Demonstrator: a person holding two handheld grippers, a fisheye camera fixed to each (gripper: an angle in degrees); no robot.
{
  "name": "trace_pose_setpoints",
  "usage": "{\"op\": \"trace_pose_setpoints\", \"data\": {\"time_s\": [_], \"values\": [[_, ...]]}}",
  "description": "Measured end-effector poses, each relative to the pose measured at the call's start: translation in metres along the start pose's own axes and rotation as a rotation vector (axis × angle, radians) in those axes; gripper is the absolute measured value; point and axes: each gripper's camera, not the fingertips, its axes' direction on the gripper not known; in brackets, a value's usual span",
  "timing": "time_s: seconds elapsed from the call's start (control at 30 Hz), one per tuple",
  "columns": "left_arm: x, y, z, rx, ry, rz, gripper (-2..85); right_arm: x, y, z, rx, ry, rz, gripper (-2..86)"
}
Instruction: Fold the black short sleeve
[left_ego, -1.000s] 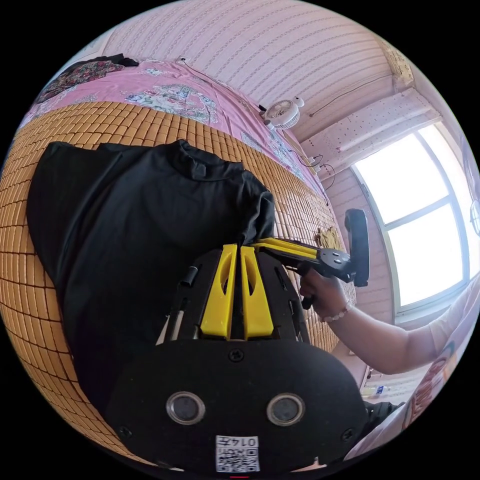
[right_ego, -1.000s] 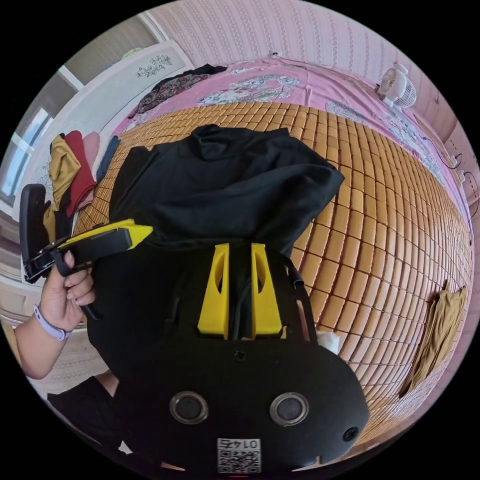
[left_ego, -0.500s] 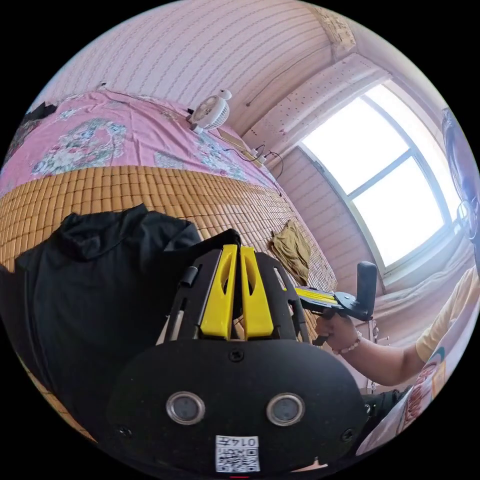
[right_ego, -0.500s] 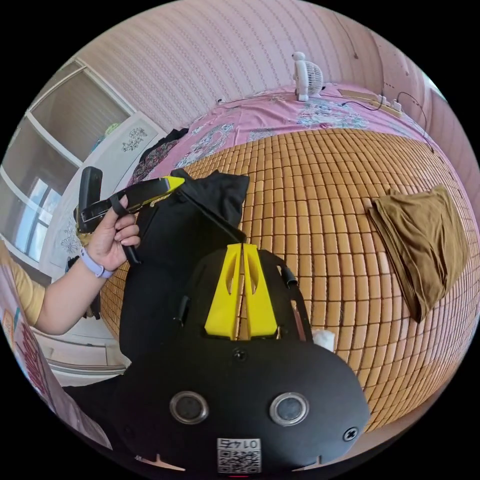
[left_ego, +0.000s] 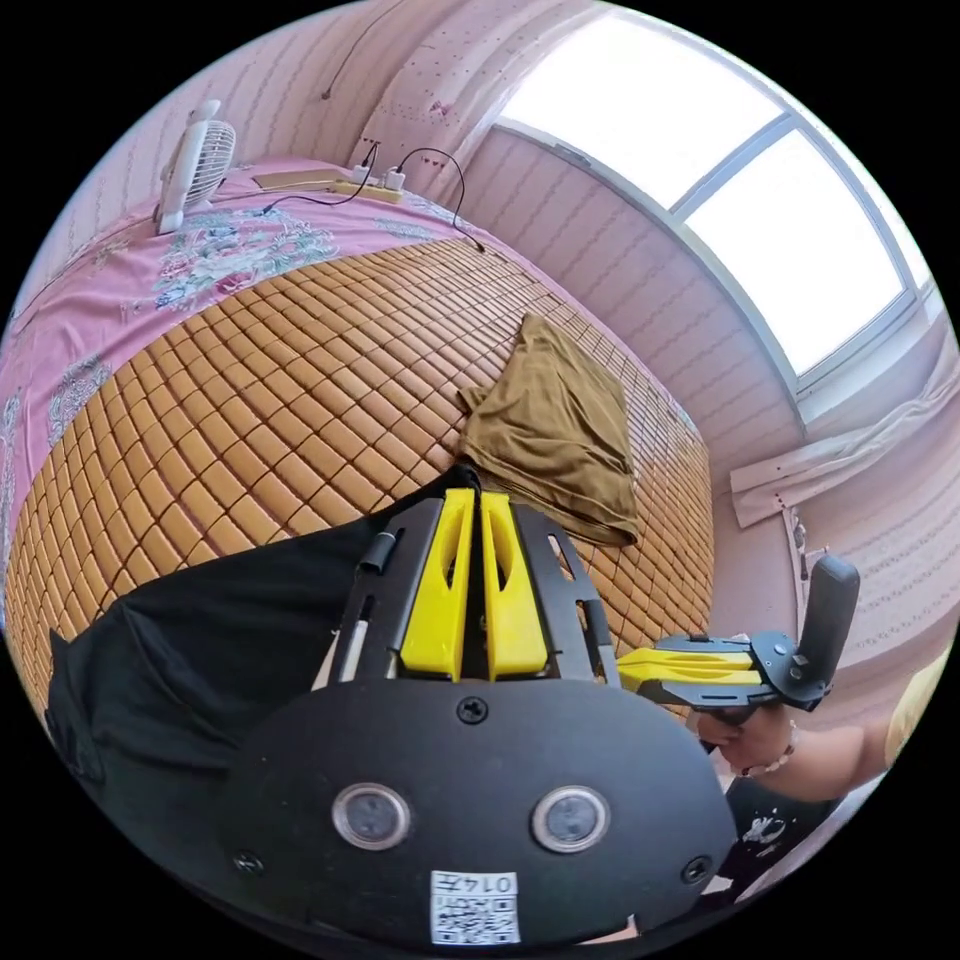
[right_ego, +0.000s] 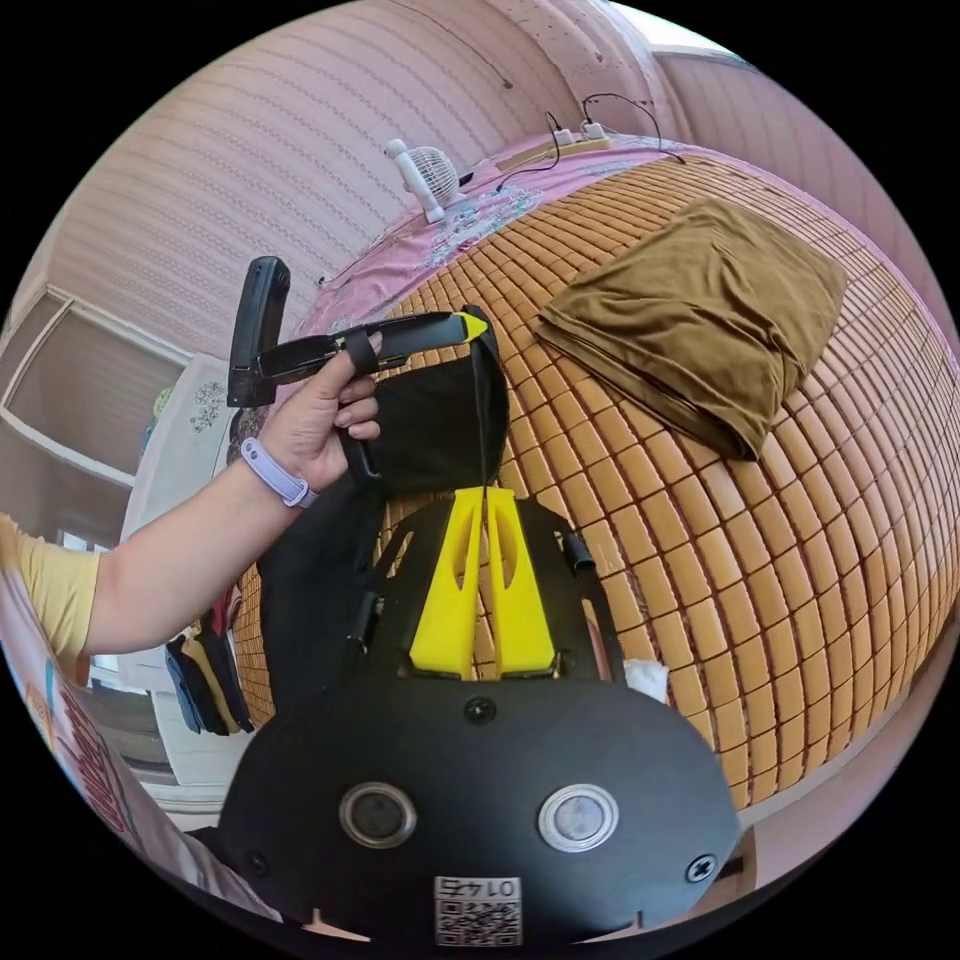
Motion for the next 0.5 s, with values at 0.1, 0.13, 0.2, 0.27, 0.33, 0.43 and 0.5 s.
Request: {"op": "trace_pose_setpoints", "data": {"time_s": [0.1, 0.13, 0.2, 0.27, 0.33, 0.43, 0.5], "values": [[0.009, -0.010, 0.020, -0.012, 0.015, -0.025, 0.9, 0.015, -0.004, 0.008, -0.045, -0.010, 0.057, 0.0], [0.012, -0.012, 0.026, -0.016, 0.006, -0.020, 2.5, 0.018, -0.005, 0.010, -0.056, 0.009, 0.065, 0.0], [0.014, -0.014, 0.030, -0.041, -0.011, -0.027, 5.0, 0.023, -0.005, 0.017, -0.096, 0.062, 0.082, 0.1], [0.015, -0.008, 0.007, 0.002, 0.005, -0.029, 6.0, 0.029, -0.004, 0.022, -0.143, 0.077, 0.089, 0.4], [0.013, 0.005, -0.026, 0.061, 0.007, -0.017, 6.2, 0.030, -0.003, 0.018, -0.137, 0.087, 0.075, 1.1], [-0.002, 0.038, -0.082, 0.120, -0.129, -0.014, 5.9, 0.026, -0.010, 0.015, -0.115, 0.084, 0.037, 3.6], [-0.023, 0.056, -0.104, 0.113, -0.256, -0.037, 5.7, 0.022, -0.018, 0.019, -0.105, 0.078, 0.018, 5.2]]}}
